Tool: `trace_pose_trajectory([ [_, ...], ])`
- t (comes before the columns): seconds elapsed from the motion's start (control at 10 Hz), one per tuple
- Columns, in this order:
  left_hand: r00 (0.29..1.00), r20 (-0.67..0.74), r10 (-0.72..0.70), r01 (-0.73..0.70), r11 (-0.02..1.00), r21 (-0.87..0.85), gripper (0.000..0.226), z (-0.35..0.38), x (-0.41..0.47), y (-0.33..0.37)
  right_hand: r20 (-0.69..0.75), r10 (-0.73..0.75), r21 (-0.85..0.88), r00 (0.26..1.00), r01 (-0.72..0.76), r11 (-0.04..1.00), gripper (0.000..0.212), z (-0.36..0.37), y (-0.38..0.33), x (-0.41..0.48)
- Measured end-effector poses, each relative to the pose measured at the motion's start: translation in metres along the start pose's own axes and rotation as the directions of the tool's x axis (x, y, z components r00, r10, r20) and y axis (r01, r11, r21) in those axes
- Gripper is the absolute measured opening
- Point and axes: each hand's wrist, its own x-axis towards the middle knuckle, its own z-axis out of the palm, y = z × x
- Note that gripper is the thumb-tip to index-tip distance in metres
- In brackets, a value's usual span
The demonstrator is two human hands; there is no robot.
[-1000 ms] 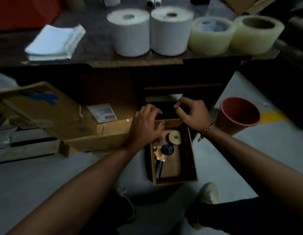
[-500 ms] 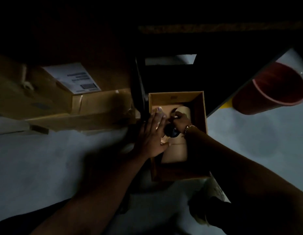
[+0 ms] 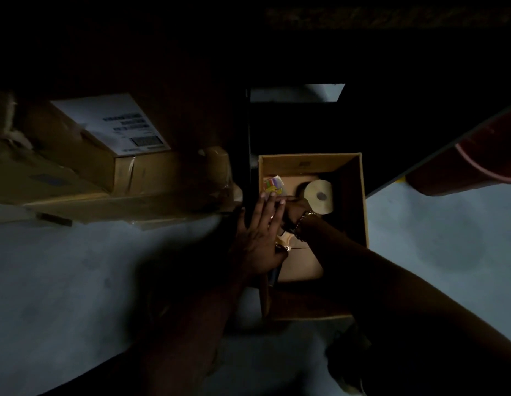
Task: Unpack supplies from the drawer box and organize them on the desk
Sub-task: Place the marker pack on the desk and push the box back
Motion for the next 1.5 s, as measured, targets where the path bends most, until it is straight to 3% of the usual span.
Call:
trace_pose_trajectory([
  [0.1, 0.985, 0.17, -0.016, 0.016, 1.0, 0.005, 0.107, -0.011, 0.003, 0.001, -0.016, 0.072, 0.14, 0.997, -0.069, 0.988, 0.026, -0.015, 0.006, -0.017],
  [0.2, 0.968, 0.248, -0.046, 0.06, 0.997, -0.048, 0.102, -0.042, -0.002, 0.014, 0.049, 0.056, 0.315, 0.997, -0.069, 0.946, 0.022, -0.034, 0.01, -0.053],
  [0.3, 0.971, 0.182, -0.153, 0.19, 0.96, -0.208, 0.084, -0.079, -0.012, 0.031, 0.039, 0.039, 0.418, 0.998, -0.052, 0.907, 0.025, -0.051, 0.01, -0.096],
  [0.4, 0.909, 0.335, -0.248, 0.41, 0.676, -0.612, 0.058, -0.125, -0.026, 0.056, 0.023, -0.015, 0.471, 1.0, 0.002, 0.882, 0.031, -0.064, -0.002, -0.153],
  [0.5, 0.9, 0.31, -0.306, 0.418, 0.405, -0.813, 0.057, -0.145, -0.037, 0.069, 0.074, -0.112, 0.5, 0.991, 0.06, 0.864, 0.039, -0.071, -0.015, -0.21],
  [0.6, 0.931, 0.232, -0.282, 0.319, 0.319, -0.893, 0.083, -0.165, -0.051, 0.084, 0.117, -0.23, 0.536, 0.966, 0.133, 0.834, 0.04, -0.074, -0.025, -0.262],
  [0.7, 0.941, 0.158, -0.298, 0.242, 0.27, -0.932, 0.072, -0.212, -0.08, 0.104, 0.121, -0.3, 0.571, 0.946, 0.181, 0.801, 0.038, -0.076, -0.034, -0.302],
  [0.9, 0.952, -0.055, -0.302, 0.025, 0.256, -0.966, 0.058, -0.304, -0.127, 0.118, 0.112, -0.444, 0.644, 0.889, 0.275, 0.714, 0.037, -0.067, -0.075, -0.374],
  [1.0, 0.923, -0.182, -0.339, -0.085, 0.281, -0.956, 0.052, -0.343, -0.144, 0.111, 0.093, -0.535, 0.634, 0.84, 0.365, 0.682, 0.035, -0.057, -0.104, -0.406],
  [1.2, 0.825, -0.391, -0.408, -0.175, 0.474, -0.863, 0.054, -0.424, -0.168, 0.077, 0.135, -0.68, 0.582, 0.721, 0.498, 0.643, 0.029, -0.032, -0.169, -0.457],
  [1.3, 0.807, -0.396, -0.439, -0.161, 0.481, -0.862, 0.056, -0.469, -0.164, 0.056, 0.12, -0.728, 0.486, 0.675, 0.599, 0.636, 0.03, -0.019, -0.21, -0.471],
  [1.5, 0.796, -0.321, -0.514, -0.1, 0.412, -0.906, 0.04, -0.537, -0.123, 0.016, 0.041, -0.684, 0.512, 0.729, 0.572, 0.641, 0.033, 0.005, -0.303, -0.461],
])
